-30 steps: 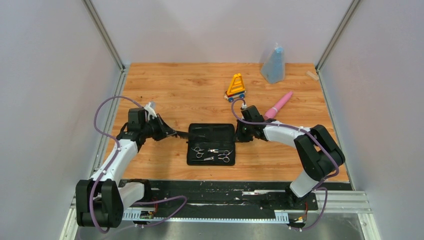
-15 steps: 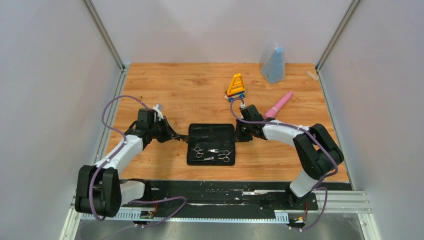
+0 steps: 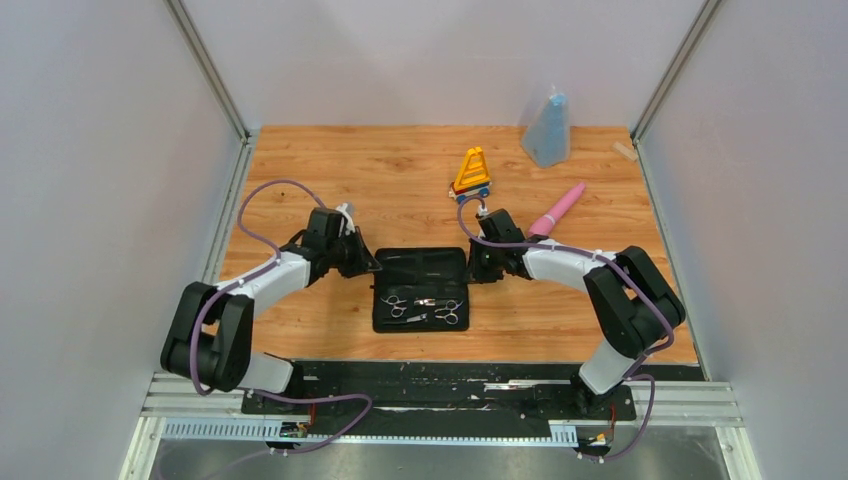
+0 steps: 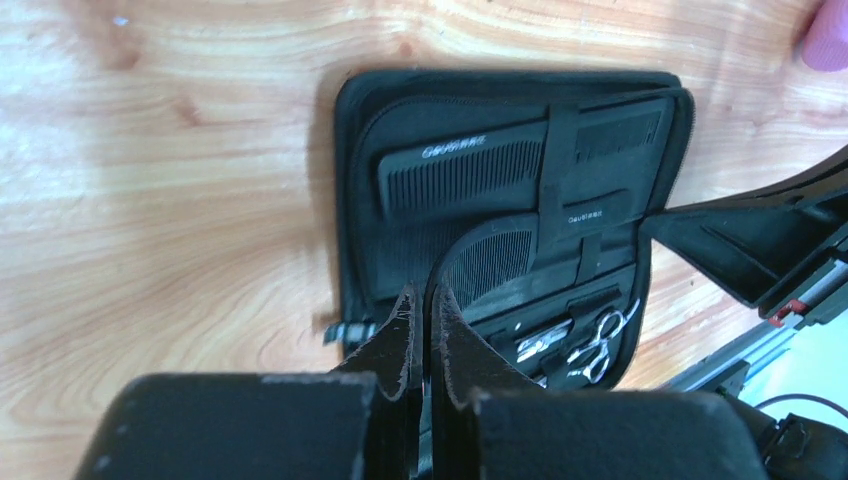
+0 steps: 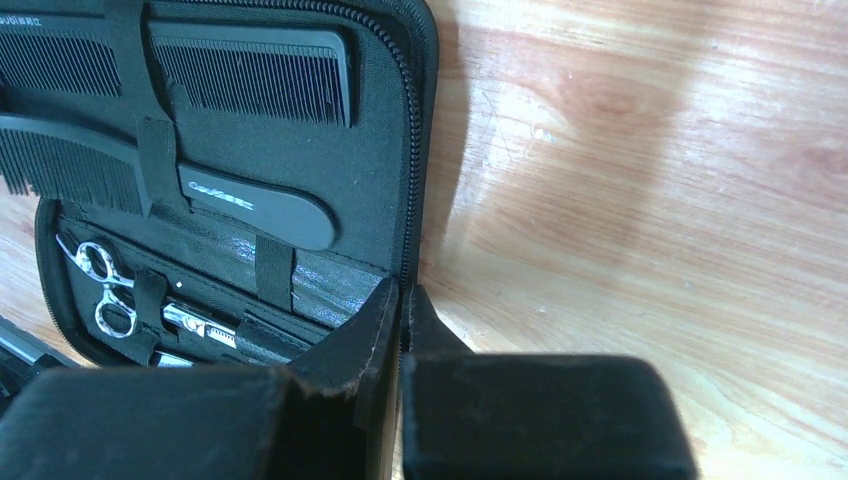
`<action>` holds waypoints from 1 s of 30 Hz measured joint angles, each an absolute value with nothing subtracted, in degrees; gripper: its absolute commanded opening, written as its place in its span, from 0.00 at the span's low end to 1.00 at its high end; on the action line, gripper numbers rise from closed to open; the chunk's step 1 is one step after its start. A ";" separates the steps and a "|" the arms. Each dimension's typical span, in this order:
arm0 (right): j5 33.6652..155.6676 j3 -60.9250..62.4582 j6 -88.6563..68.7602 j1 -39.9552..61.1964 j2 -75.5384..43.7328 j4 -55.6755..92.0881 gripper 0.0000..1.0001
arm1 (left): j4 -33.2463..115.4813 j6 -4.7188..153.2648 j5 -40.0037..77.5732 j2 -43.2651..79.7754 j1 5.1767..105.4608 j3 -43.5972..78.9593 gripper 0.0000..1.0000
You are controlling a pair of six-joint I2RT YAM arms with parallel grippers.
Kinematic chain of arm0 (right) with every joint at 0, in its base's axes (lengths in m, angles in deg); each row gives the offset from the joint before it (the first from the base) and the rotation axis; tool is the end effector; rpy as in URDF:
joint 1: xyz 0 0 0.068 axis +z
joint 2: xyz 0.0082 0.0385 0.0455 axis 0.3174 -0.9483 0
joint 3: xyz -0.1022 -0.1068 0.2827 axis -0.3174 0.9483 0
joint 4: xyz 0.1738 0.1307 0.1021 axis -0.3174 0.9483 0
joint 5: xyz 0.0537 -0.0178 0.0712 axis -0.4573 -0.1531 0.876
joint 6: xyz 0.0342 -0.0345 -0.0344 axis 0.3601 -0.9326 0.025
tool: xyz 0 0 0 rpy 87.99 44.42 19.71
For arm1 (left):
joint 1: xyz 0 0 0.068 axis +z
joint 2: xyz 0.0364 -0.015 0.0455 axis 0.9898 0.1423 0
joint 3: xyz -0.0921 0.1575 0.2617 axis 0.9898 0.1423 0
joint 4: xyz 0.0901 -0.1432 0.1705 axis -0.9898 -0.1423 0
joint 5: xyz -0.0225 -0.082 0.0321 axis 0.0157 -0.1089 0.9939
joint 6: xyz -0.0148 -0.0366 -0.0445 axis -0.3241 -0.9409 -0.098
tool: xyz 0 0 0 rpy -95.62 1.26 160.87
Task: Sort the hair-cutting tools
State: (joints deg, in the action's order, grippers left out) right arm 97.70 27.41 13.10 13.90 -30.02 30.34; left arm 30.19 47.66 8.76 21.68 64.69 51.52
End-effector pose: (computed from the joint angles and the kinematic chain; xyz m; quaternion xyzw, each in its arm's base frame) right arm 0.2538 0.1705 0.2047 -0.0462 0.9585 0.2146 0.1819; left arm 0.2279 -0.0846 0.2330 -0.1149 0.9202 -0.2913 0.2347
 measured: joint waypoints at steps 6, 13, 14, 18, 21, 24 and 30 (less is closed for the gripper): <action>97.66 27.21 13.06 14.22 -30.26 29.97 0.00 | 34.52 45.45 10.58 26.18 62.16 49.80 0.03; 97.68 27.21 13.08 14.25 -30.26 29.95 0.00 | 39.02 39.83 14.64 29.26 58.90 49.88 0.05; 97.68 27.21 13.08 14.25 -30.26 29.95 0.00 | 39.88 39.00 15.17 29.50 58.20 50.10 0.05; 97.66 27.21 13.10 14.25 -30.26 29.95 0.00 | 42.17 35.59 17.99 29.52 56.67 51.74 0.09; 97.64 27.21 13.13 14.25 -30.26 29.95 0.00 | 43.66 33.89 19.45 28.98 56.13 53.27 0.16; 97.64 27.21 13.13 14.25 -30.26 29.95 0.00 | 44.01 33.49 20.72 28.82 55.64 53.71 0.19; 97.62 27.21 13.15 14.25 -30.26 29.95 0.01 | 43.51 33.58 22.55 30.24 54.77 52.92 0.36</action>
State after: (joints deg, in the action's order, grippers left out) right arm 97.62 27.21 13.15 14.25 -30.26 29.95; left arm 43.51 33.58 22.55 30.24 54.77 52.92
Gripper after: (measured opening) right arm 0.021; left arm 0.252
